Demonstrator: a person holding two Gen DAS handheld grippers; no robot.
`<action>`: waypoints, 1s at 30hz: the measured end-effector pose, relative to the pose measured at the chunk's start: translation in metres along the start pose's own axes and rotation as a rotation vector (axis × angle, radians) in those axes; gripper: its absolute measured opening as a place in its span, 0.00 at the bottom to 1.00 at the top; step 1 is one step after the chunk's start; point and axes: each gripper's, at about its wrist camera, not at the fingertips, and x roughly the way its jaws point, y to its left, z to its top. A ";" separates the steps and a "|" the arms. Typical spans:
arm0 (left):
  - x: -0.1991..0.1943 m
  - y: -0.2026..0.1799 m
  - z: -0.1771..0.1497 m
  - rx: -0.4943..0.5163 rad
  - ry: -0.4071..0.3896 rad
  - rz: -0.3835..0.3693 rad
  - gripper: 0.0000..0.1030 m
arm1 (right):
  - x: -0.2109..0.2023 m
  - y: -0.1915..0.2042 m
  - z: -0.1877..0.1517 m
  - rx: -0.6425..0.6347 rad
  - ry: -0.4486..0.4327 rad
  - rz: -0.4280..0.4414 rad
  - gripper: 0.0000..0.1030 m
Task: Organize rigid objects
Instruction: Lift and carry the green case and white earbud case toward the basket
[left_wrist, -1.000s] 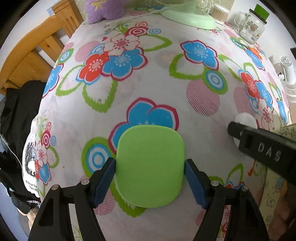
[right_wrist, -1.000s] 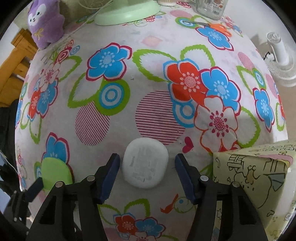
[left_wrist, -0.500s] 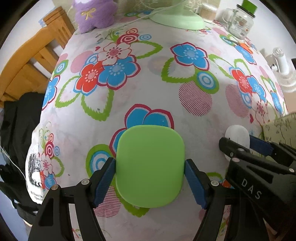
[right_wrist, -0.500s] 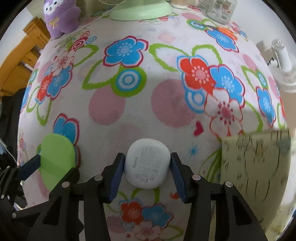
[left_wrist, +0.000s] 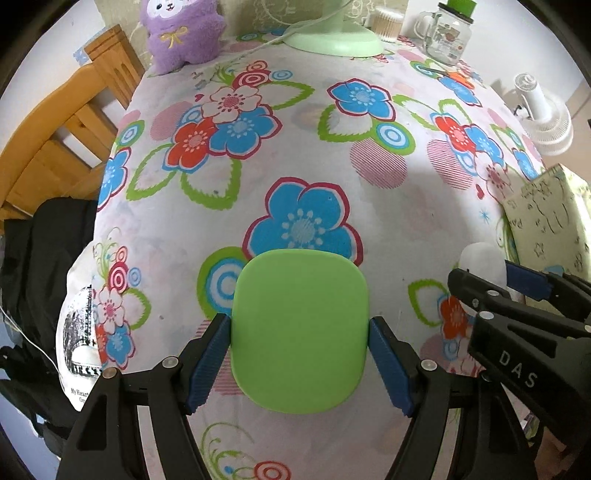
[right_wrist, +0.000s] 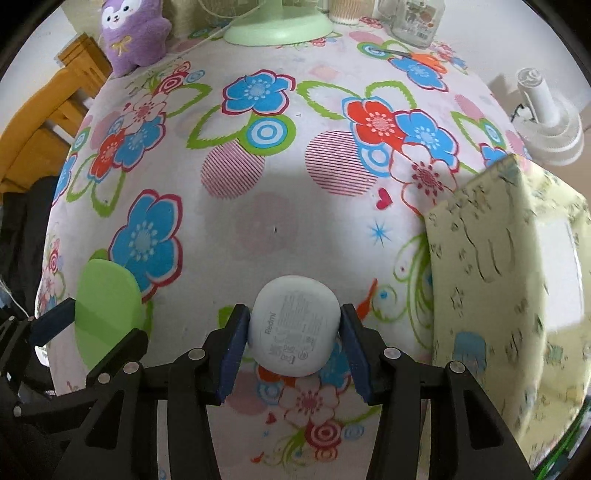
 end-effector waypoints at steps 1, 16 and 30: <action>-0.004 0.001 -0.003 0.008 -0.005 -0.003 0.75 | -0.004 0.001 -0.004 0.006 -0.005 -0.002 0.51; -0.044 0.017 -0.018 0.128 -0.087 -0.025 0.75 | -0.052 0.022 -0.053 0.064 -0.064 -0.022 0.51; -0.085 0.011 -0.026 0.200 -0.184 -0.043 0.75 | -0.101 0.024 -0.076 0.122 -0.174 -0.053 0.51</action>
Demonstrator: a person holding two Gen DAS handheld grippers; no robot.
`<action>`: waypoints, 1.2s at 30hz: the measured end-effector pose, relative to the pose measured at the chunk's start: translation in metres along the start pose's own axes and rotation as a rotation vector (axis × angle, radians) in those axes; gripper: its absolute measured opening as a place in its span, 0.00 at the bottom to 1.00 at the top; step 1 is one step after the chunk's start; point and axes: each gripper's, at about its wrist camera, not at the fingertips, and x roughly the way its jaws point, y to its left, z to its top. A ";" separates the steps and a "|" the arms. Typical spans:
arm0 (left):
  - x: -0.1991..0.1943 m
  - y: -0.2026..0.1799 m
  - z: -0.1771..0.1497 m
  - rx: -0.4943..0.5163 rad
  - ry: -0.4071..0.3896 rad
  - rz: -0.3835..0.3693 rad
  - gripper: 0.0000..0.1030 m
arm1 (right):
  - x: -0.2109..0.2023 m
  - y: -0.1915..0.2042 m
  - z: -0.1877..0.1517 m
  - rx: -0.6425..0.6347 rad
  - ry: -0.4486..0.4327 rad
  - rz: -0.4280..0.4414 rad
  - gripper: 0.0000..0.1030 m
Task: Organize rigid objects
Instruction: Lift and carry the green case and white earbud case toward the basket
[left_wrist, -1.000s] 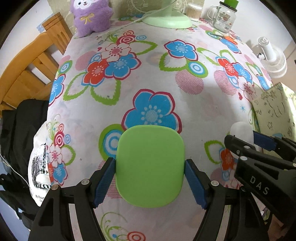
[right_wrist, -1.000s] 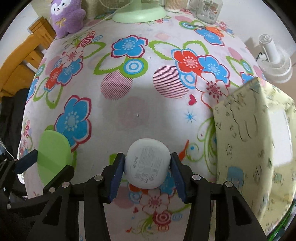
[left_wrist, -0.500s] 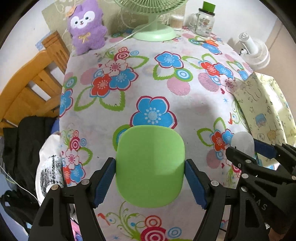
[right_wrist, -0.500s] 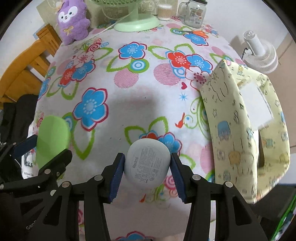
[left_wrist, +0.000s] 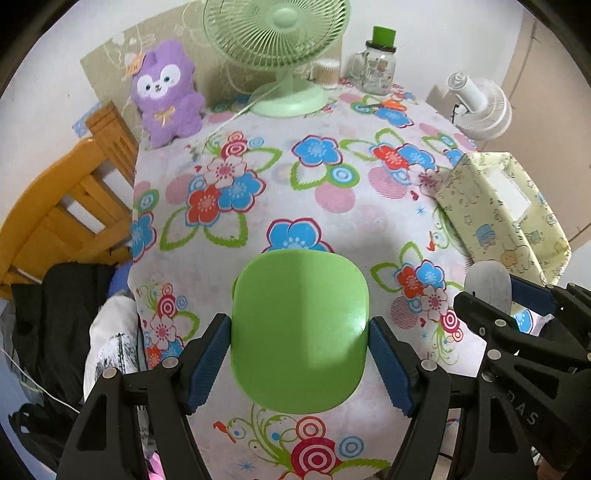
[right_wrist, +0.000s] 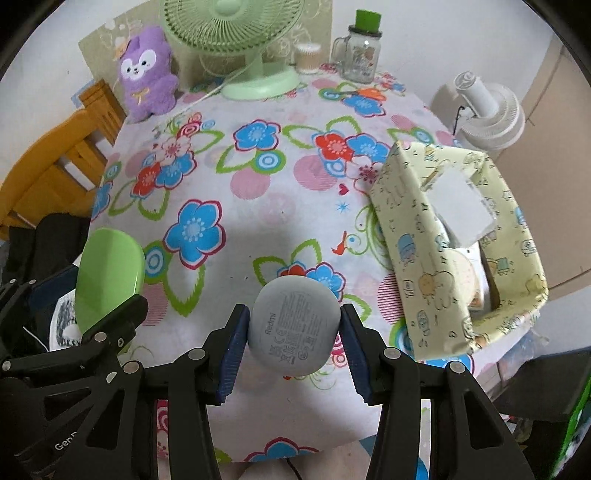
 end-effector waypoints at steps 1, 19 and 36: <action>-0.002 -0.001 0.000 0.003 -0.007 0.000 0.75 | -0.002 -0.001 0.000 0.004 -0.005 0.000 0.51; -0.014 -0.041 0.030 -0.019 -0.053 0.031 0.75 | -0.015 -0.044 0.024 -0.011 -0.056 0.032 0.51; -0.005 -0.119 0.073 -0.046 -0.045 0.026 0.75 | -0.012 -0.132 0.056 -0.047 -0.042 0.030 0.51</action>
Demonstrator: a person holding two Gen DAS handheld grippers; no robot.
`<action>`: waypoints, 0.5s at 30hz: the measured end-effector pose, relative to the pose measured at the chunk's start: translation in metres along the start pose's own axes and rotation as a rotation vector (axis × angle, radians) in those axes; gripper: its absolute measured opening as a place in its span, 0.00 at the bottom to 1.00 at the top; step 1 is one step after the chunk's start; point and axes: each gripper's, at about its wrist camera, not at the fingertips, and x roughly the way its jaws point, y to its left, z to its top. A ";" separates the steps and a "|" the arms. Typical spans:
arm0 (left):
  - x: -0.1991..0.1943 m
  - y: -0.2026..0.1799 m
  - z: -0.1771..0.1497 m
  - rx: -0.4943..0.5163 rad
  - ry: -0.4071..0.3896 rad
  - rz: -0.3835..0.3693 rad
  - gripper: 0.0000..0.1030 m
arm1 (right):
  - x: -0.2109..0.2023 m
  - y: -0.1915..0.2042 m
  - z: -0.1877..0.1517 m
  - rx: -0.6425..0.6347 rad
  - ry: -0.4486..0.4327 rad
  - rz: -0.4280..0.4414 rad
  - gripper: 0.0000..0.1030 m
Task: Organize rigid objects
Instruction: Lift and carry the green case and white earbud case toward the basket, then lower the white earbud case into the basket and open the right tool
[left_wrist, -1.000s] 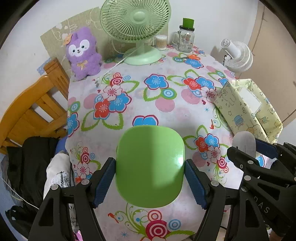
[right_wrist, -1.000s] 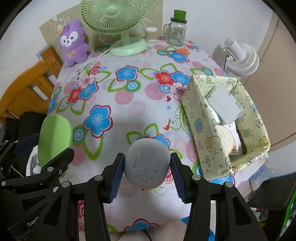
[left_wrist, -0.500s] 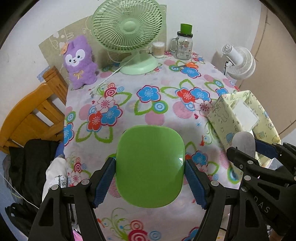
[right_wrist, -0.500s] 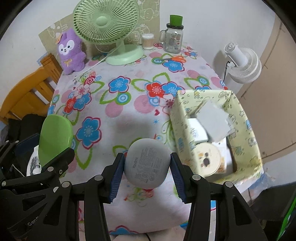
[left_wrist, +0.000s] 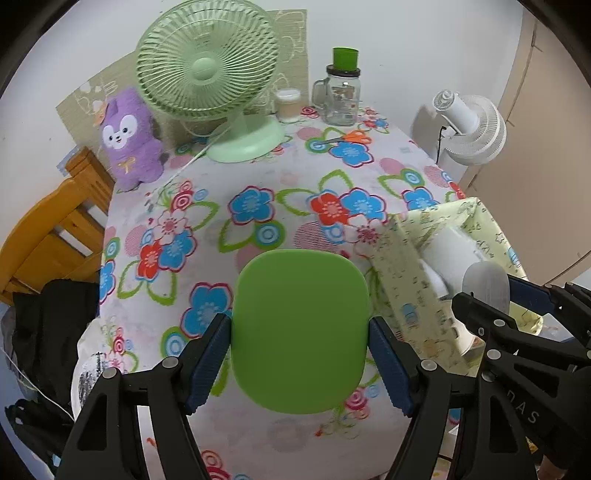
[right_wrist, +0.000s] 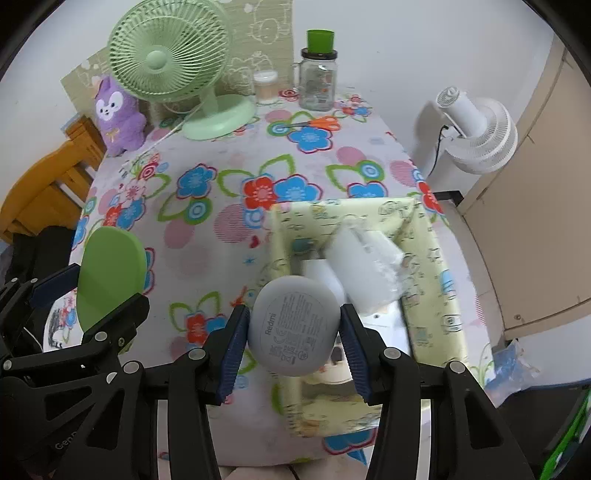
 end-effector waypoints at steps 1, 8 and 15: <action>0.001 -0.004 0.001 0.001 -0.001 -0.002 0.75 | 0.000 -0.005 0.000 0.001 0.000 -0.001 0.51; 0.004 -0.033 0.011 0.012 -0.005 -0.017 0.75 | -0.001 -0.036 0.002 0.014 -0.002 -0.016 0.51; 0.008 -0.059 0.016 0.030 -0.003 -0.030 0.75 | 0.001 -0.062 0.000 0.035 0.008 -0.023 0.51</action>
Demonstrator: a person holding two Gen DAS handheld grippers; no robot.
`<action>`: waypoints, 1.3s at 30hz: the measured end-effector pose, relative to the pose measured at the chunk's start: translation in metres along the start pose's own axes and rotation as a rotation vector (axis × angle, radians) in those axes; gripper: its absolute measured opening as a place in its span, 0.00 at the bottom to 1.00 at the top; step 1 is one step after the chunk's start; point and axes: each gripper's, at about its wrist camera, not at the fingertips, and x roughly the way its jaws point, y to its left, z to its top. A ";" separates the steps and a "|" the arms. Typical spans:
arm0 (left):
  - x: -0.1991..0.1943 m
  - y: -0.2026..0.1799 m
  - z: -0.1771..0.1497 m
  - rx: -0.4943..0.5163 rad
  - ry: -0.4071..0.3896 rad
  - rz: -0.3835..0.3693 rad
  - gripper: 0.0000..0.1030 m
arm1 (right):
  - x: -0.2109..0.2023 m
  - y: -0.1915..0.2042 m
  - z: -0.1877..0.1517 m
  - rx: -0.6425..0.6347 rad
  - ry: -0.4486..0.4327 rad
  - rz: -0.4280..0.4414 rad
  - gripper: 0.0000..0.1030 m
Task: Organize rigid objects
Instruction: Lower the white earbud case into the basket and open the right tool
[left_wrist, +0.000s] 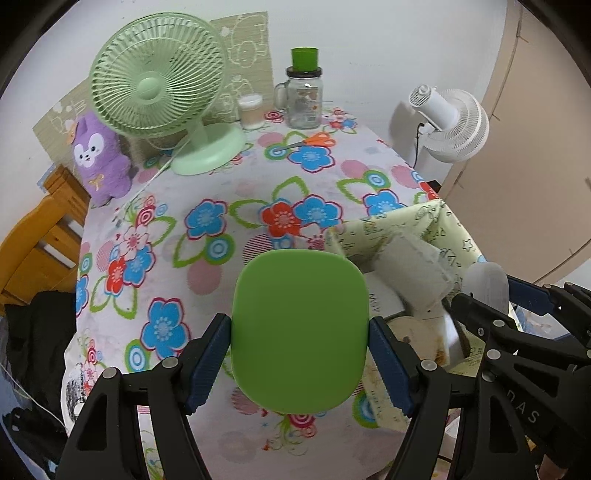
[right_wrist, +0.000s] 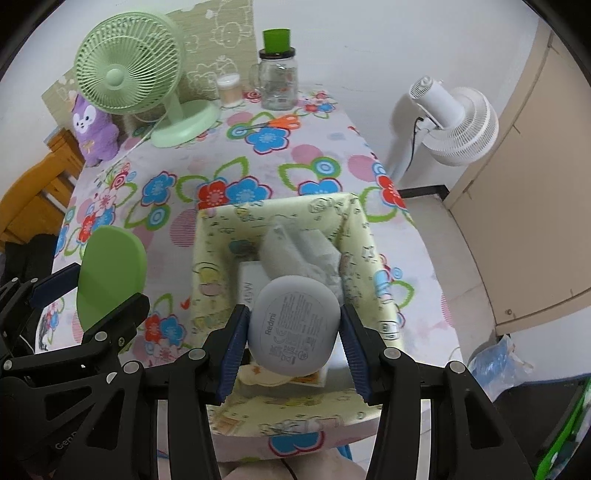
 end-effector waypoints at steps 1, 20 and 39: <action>0.002 -0.005 0.000 0.005 0.002 -0.002 0.75 | 0.002 -0.005 -0.001 0.008 0.007 0.003 0.51; 0.028 -0.040 0.007 0.047 0.064 -0.007 0.75 | 0.031 -0.046 -0.009 0.083 0.097 0.041 0.52; 0.045 -0.089 0.014 0.121 0.097 -0.077 0.75 | 0.027 -0.091 -0.002 0.156 0.064 0.021 0.74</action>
